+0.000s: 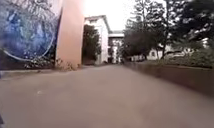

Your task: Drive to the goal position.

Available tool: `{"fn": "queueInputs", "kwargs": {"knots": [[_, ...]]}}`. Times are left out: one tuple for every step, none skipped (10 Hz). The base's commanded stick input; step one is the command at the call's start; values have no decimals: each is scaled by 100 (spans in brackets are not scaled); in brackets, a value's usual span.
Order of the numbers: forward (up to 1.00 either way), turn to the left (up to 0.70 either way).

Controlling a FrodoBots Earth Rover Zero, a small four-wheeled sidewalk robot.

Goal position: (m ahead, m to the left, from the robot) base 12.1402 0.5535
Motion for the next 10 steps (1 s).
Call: {"fn": "queueInputs", "kwargs": {"knots": [[100,0],[100,0],[100,0],[100,0],[100,0],[100,0],[100,0],[100,0],[100,0],[100,0]]}}
